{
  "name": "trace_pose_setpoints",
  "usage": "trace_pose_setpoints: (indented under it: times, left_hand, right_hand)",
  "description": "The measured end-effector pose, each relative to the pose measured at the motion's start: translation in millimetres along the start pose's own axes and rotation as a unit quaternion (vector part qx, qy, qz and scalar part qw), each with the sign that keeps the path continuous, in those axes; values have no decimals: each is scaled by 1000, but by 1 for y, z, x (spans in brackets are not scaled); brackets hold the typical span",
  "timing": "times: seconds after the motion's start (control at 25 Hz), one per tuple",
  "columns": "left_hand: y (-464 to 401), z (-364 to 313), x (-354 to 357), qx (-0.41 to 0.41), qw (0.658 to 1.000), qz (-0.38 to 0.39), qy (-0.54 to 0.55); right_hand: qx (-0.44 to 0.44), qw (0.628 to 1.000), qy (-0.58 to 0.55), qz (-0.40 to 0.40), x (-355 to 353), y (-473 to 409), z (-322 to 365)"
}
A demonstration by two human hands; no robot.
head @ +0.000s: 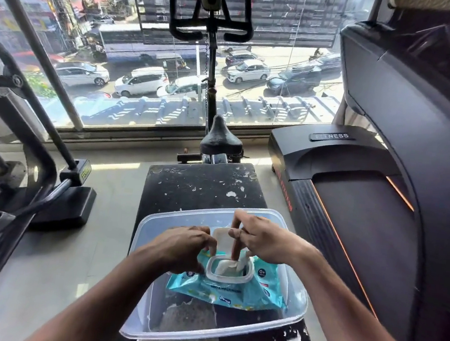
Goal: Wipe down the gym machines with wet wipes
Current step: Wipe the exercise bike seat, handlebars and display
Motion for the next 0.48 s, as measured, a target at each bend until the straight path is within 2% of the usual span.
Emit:
trace_pose_setpoints:
  times: [0.12, 0.28, 0.4, 0.48]
  left_hand:
    - [4, -6, -9, -6, 1000, -9, 28]
    - [8, -20, -8, -35, 999, -3, 17]
    - [8, -25, -15, -34, 997, -69, -1]
    - [12, -22, -27, -10, 990, -115, 86]
  right_hand:
    - [-34, 999, 24, -30, -9, 5, 4]
    - [-39, 998, 49, 31, 8, 12, 6]
    - [-38, 995, 79, 45, 20, 12, 3]
    - [-53, 991, 114, 39, 21, 10, 6]
Point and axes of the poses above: each hand's wrist, its own y-axis away from the middle knuckle, its own x-axis out of the palm, z = x × y, the point moved 8 cm from there along -y, towards the middle knuckle, and after that the axes turned 13 degrees about -x, right-handed, at the moved point
